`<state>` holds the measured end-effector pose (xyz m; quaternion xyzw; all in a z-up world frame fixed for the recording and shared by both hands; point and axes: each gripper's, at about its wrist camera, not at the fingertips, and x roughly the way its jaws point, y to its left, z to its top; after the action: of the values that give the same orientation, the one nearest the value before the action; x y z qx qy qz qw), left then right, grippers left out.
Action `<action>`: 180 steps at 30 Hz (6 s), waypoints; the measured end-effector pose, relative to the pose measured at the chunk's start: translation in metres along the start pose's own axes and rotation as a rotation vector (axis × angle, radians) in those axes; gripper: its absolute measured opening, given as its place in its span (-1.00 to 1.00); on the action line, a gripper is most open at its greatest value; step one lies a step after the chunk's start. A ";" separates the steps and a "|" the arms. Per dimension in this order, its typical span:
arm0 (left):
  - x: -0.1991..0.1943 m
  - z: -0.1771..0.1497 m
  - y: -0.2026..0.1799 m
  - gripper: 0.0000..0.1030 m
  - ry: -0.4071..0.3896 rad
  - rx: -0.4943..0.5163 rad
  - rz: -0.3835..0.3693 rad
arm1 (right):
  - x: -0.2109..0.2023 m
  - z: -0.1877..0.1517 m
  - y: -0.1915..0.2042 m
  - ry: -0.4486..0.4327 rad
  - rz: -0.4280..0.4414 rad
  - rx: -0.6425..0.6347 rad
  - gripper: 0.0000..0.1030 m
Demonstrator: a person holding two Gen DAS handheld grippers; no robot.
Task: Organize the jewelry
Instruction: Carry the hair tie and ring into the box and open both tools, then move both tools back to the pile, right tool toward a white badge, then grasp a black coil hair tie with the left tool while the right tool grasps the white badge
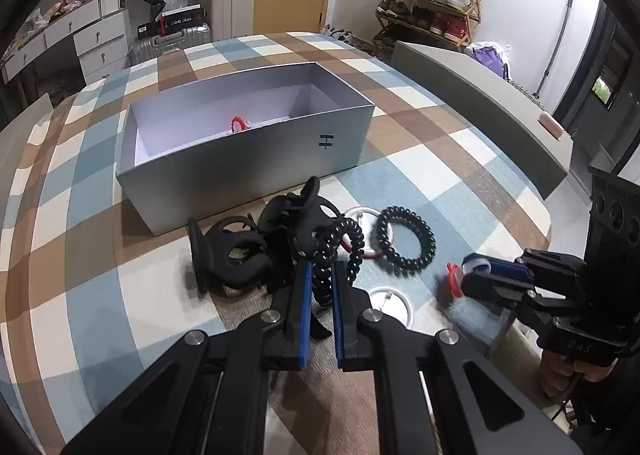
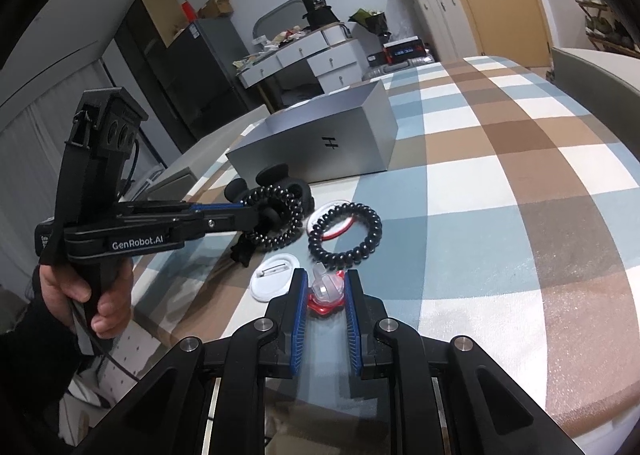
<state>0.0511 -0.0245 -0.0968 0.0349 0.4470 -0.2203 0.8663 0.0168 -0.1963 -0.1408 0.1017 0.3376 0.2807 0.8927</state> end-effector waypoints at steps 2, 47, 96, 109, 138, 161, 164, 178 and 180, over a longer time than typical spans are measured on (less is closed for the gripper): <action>-0.004 -0.001 -0.002 -0.91 -0.004 0.008 0.010 | -0.002 0.001 0.002 -0.006 0.002 -0.003 -0.66; -0.012 0.088 0.071 -0.91 -0.096 -0.071 -0.042 | 0.104 0.180 0.022 0.039 0.014 -0.099 -0.66; -0.080 0.047 0.027 0.97 -0.353 -0.090 0.275 | -0.019 0.119 0.057 -0.226 0.012 -0.179 0.88; -0.070 -0.009 0.020 0.98 -0.350 -0.167 0.312 | -0.008 0.033 0.066 -0.067 -0.033 -0.263 0.98; -0.050 -0.060 0.028 0.98 -0.193 -0.230 0.335 | 0.062 -0.004 0.077 0.089 -0.221 -0.359 0.01; -0.045 -0.059 0.030 0.98 -0.160 -0.249 0.328 | 0.038 0.001 0.068 0.014 -0.134 -0.299 -0.20; -0.045 -0.058 0.029 0.98 -0.161 -0.248 0.324 | 0.031 0.002 0.064 -0.005 -0.125 -0.287 -0.20; -0.028 -0.022 -0.021 0.97 -0.178 -0.114 0.102 | -0.018 0.013 0.014 -0.109 -0.068 -0.065 -0.20; -0.023 -0.016 -0.031 0.97 -0.177 -0.085 0.069 | -0.025 0.015 0.002 -0.132 -0.084 -0.020 -0.20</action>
<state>0.0145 -0.0405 -0.0836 -0.0064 0.3762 -0.1733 0.9102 0.0105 -0.2087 -0.1158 0.0967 0.2791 0.2390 0.9250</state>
